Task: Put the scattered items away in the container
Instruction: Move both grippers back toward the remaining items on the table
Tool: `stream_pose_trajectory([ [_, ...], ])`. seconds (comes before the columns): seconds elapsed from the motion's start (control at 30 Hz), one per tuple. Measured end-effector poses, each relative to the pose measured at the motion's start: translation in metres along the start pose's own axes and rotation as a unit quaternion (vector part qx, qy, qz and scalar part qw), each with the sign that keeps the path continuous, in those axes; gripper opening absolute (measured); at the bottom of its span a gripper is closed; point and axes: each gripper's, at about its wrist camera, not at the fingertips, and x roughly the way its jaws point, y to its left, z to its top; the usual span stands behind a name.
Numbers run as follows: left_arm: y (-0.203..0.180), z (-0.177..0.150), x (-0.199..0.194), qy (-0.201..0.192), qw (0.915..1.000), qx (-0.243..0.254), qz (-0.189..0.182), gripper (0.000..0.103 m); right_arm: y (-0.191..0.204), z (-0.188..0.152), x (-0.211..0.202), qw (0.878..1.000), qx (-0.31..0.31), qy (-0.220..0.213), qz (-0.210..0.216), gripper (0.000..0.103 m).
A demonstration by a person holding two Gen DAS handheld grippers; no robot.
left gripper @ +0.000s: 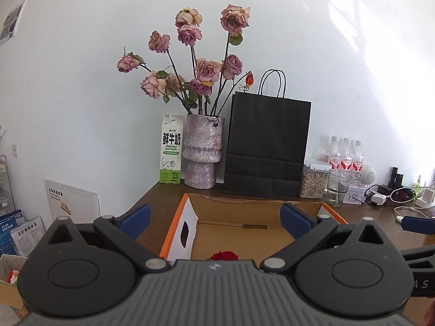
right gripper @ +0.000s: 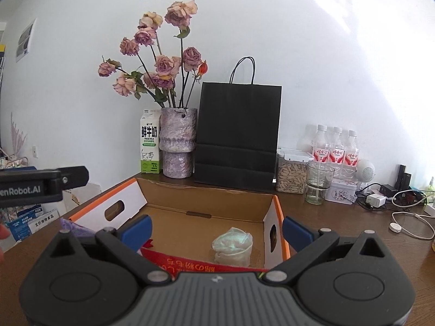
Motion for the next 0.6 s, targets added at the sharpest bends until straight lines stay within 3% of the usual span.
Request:
stream_pose_trajectory([
  [0.23, 0.01, -0.014, -0.03, -0.002, 0.9999, 0.006, -0.008, 0.103, 0.01, -0.019, -0.034, 1.0, -0.014, -0.001, 0.01, 0.102],
  [0.6, 0.028, -0.05, -0.066, 0.028, 0.9995, 0.008, -0.012, 0.103, 0.021, -0.054, -0.074, 0.999, -0.034, 0.027, 0.015, 0.102],
])
